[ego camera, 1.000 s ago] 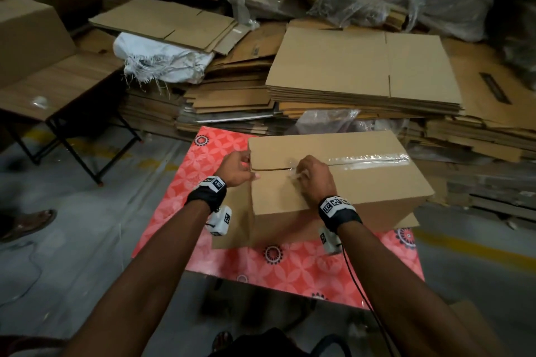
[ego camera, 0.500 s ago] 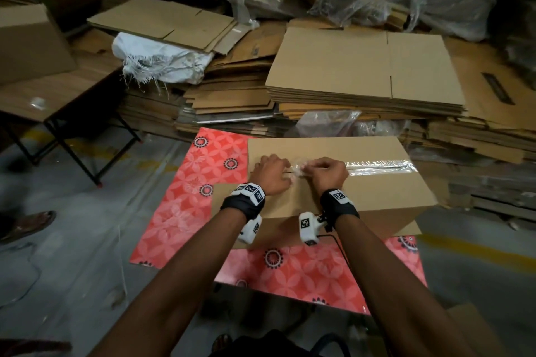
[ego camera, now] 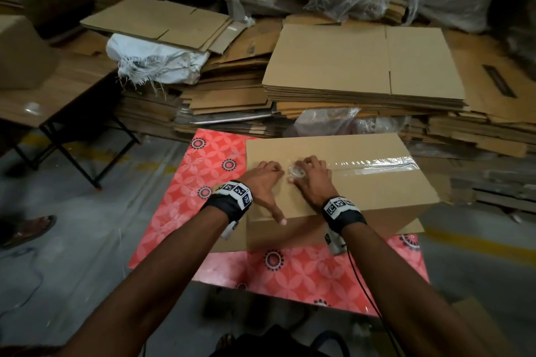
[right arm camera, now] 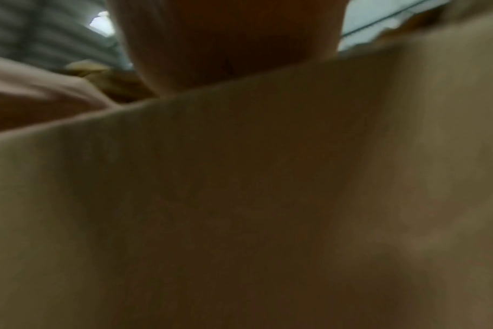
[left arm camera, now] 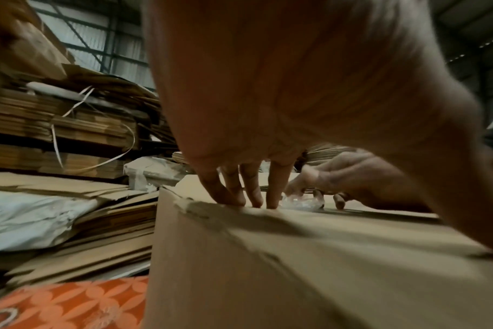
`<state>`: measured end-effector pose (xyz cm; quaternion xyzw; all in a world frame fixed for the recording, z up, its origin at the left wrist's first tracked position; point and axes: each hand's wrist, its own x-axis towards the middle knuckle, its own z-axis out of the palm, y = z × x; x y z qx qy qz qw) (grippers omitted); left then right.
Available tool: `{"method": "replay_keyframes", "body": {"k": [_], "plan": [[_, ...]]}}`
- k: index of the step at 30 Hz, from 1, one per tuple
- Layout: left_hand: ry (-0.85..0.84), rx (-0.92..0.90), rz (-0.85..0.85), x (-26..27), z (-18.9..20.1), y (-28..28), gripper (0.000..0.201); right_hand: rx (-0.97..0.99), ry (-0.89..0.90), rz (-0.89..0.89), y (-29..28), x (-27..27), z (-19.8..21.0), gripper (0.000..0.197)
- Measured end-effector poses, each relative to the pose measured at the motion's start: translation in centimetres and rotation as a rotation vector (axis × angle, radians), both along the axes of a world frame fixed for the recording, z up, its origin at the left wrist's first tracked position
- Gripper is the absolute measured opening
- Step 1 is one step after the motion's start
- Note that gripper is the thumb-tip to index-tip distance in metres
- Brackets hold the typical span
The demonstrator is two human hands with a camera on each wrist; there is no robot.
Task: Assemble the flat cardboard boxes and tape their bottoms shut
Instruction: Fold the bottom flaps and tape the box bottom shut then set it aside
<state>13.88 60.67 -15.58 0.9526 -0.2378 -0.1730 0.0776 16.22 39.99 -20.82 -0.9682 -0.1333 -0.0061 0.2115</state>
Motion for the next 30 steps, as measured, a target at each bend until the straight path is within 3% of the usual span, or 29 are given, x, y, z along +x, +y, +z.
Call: {"method": "replay_keyframes", "body": {"k": [3,5,7,9,12,16,17,20,22,25,30], "plan": [[0.015,0.046,0.021,0.6,0.4,-0.1,0.138,0.191,-0.025,0.010,0.2,0.2,0.6,0.026],[0.024,0.084,0.045,1.2,0.8,0.6,0.140,0.617,0.074,-0.057,0.1,0.0,1.3,0.006],[0.040,0.122,0.075,2.0,1.4,2.2,0.143,1.057,0.241,-0.190,-0.5,0.1,2.4,0.011],[0.070,0.154,0.117,2.9,2.0,4.1,0.144,1.194,0.234,-0.267,-2.2,0.9,3.0,0.012],[0.088,0.228,0.166,3.9,2.5,5.4,0.144,1.042,0.094,-0.322,-4.6,1.7,3.8,0.014],[0.095,0.222,0.169,3.7,2.5,1.8,0.134,0.488,-0.035,-0.360,-5.9,2.1,2.6,0.048],[0.083,0.184,0.139,3.6,2.6,0.3,0.130,0.406,-0.033,-0.349,-5.9,2.1,2.2,0.046],[0.056,0.098,0.054,3.5,2.1,-3.7,0.118,0.218,-0.028,-0.403,-5.8,2.0,0.9,0.016],[0.051,0.099,0.047,3.3,1.6,-5.6,0.114,0.085,-0.033,-0.439,-5.6,2.0,0.9,0.013],[0.049,0.133,0.053,2.8,0.8,-6.9,0.118,0.044,-0.034,-0.417,-5.4,2.2,1.2,0.021],[-0.038,0.199,0.043,2.0,-0.2,-7.7,0.123,0.161,-0.061,-0.383,-6.5,1.5,1.5,0.038]]}}
